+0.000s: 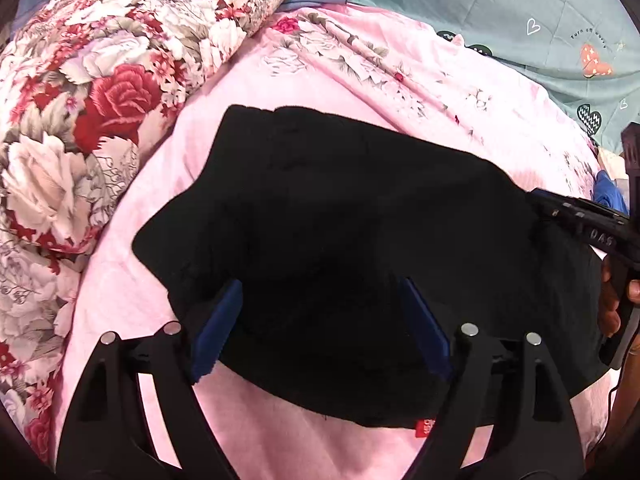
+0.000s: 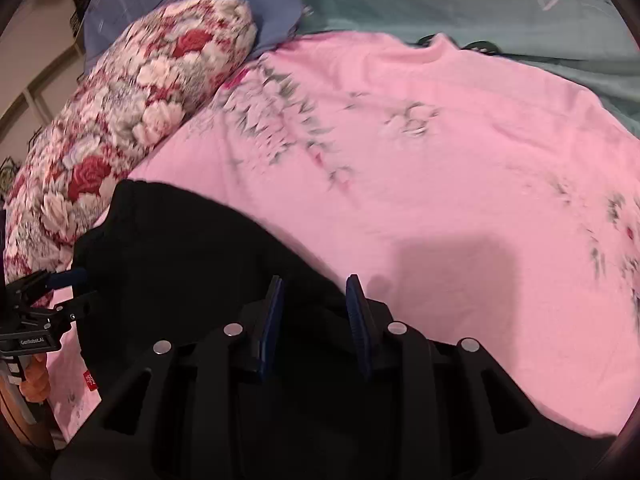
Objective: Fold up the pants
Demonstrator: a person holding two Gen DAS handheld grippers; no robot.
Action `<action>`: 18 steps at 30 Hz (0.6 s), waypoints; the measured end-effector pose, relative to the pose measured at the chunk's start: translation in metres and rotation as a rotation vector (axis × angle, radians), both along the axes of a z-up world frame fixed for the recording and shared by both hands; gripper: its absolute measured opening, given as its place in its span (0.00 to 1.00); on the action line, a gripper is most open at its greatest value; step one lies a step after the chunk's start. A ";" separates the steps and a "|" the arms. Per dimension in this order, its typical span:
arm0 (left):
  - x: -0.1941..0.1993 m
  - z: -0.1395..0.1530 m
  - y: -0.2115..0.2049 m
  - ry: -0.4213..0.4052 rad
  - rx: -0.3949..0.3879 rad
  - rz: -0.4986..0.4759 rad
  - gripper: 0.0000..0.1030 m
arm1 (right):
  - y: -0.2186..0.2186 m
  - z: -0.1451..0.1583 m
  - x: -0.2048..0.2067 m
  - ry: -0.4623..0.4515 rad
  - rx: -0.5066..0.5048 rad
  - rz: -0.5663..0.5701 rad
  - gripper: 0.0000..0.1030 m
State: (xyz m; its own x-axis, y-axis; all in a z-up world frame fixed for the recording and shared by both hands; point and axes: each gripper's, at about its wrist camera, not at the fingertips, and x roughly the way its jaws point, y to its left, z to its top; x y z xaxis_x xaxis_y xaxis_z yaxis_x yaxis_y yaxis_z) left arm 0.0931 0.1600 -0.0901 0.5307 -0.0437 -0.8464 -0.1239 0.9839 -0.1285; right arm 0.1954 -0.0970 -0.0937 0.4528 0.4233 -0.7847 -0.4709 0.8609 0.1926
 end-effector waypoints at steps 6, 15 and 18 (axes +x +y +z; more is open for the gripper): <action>0.004 -0.009 -0.002 -0.010 -0.014 -0.029 0.85 | 0.003 -0.020 -0.016 0.046 -0.048 0.025 0.13; 0.007 -0.010 -0.002 -0.006 -0.027 -0.022 0.87 | 0.003 -0.018 0.001 0.041 -0.016 -0.011 0.08; 0.008 -0.009 -0.002 -0.003 -0.028 -0.018 0.87 | -0.013 -0.005 0.022 0.040 0.087 -0.070 0.07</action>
